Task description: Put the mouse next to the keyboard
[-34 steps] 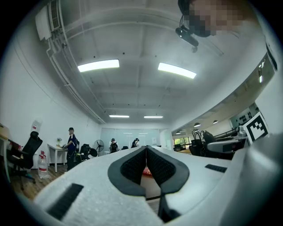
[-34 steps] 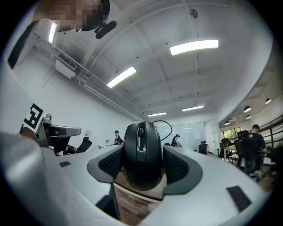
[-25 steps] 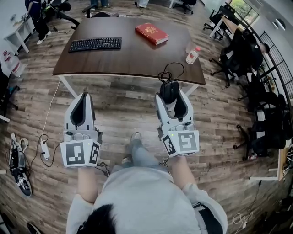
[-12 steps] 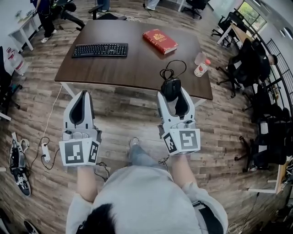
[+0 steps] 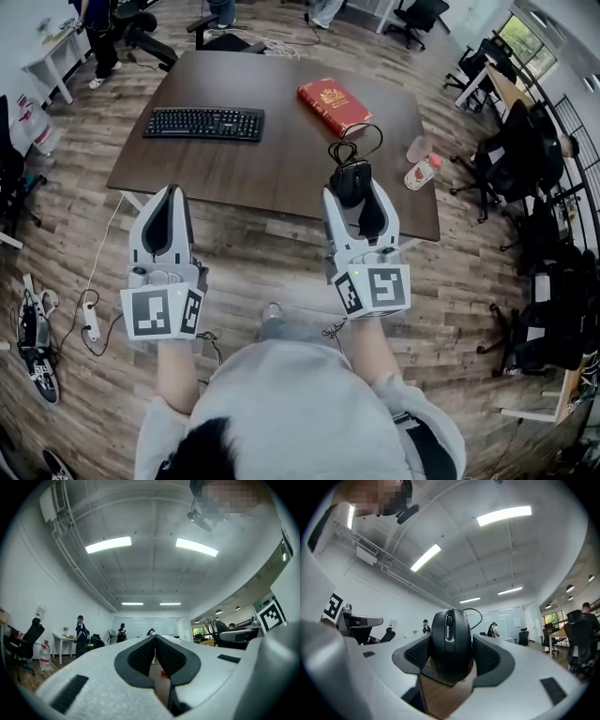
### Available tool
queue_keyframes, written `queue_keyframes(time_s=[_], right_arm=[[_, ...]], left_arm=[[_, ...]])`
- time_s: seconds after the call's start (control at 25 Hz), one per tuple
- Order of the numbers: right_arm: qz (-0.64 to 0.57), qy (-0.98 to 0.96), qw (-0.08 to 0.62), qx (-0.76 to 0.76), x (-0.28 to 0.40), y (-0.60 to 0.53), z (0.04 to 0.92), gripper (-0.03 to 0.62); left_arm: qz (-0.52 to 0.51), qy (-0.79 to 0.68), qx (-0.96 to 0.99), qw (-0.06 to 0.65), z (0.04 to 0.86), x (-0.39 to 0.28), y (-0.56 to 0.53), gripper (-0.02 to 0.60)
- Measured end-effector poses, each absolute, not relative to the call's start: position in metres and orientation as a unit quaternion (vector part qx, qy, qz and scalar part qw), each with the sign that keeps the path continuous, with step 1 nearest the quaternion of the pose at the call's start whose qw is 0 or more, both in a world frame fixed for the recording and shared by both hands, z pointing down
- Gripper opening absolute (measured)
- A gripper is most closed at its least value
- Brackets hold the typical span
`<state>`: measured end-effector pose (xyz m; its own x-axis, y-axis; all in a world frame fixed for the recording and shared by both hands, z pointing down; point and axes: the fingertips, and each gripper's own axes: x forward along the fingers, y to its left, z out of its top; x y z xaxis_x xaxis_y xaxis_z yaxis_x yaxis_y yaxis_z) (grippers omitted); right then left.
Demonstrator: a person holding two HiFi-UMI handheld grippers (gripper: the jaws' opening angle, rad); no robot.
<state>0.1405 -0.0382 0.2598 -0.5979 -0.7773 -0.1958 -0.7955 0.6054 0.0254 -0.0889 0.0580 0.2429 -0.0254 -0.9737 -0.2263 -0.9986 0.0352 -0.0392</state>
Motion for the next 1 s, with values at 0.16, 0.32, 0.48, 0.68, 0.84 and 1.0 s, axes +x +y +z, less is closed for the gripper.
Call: queue_keyframes(time_s=[0.16,0.32,0.48,0.68,0.84,1.0], right_arm=[[0.054,0.895,0.085,-0.434,0.138,-0.071,0.259,0.251],[0.054,0.900,0.084,-0.424,0.138,-0.098,0.263,0.251],[0.049,0.903,0.084,-0.418,0.137,-0.119,0.268,0.251],[0.040,0.905,0.082,-0.415,0.132,-0.141,0.274,0.250],[0.034,0.905,0.081,-0.416,0.119,-0.160,0.277,0.250],[0.031,0.903,0.077,-0.422,0.102,-0.182,0.281,0.250]], left_arm=[[0.066,0.716,-0.688,0.101,0.239,-0.089,0.026,0.010],[0.070,0.715,-0.687,0.107,0.238,-0.082,-0.001,0.009],[0.062,0.714,-0.689,0.110,0.242,-0.076,-0.019,0.009],[0.060,0.722,-0.681,0.108,0.244,-0.084,-0.032,0.009],[0.059,0.726,-0.677,0.102,0.249,-0.101,-0.049,0.010],[0.064,0.721,-0.683,0.100,0.251,-0.117,-0.074,0.009]])
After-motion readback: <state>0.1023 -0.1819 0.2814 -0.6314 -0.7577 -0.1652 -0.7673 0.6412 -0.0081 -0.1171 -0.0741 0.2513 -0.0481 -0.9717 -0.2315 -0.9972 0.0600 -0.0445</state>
